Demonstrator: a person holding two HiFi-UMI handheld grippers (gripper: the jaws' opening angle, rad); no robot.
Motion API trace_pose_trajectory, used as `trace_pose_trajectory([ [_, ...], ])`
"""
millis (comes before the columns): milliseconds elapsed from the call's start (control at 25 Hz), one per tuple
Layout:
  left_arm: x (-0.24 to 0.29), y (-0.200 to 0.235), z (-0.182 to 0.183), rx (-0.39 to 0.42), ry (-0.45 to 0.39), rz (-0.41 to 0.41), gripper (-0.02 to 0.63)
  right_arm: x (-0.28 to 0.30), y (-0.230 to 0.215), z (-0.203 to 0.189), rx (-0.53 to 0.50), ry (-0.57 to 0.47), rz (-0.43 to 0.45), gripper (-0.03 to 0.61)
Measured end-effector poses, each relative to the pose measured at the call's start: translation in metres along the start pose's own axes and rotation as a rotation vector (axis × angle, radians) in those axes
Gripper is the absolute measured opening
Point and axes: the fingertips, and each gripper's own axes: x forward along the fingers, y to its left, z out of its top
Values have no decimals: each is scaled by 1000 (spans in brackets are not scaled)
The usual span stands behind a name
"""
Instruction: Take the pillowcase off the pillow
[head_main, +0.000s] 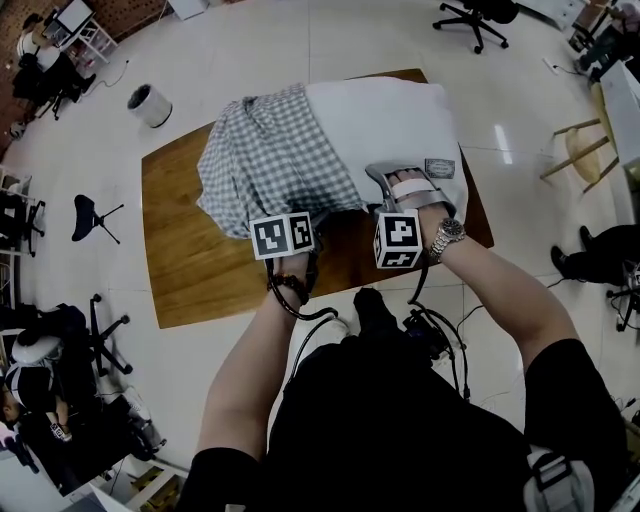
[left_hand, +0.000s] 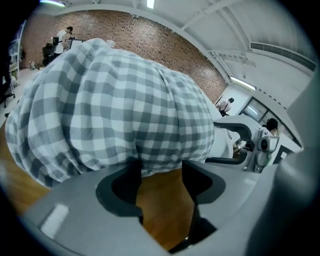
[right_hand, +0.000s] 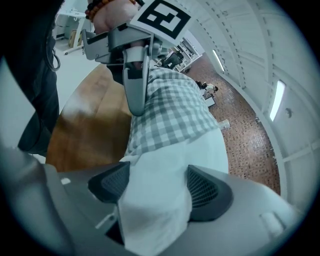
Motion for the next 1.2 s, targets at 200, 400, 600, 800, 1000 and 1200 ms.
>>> trace_pose_trajectory([
  [200,2,8,4,14,0,44,190,5,-6,-3,-17,17,-44,311],
  [400,-9,19,4,4,-29,80,12,-2,-17,-13,-24,31,-116,145],
  [600,-25,39,4,-36,-75,109,8,-16,-28,-29,-10,24,-162,46],
  [800,-49,64,7,-80,-120,142,6,-25,-38,-45,-22,45,-179,34],
  [1000,-74,79,0,-105,-173,163,6,-41,-36,-53,-38,47,-196,32],
  [1200,-100,104,2,-149,-208,195,6,-50,-34,-52,-56,40,-196,29],
])
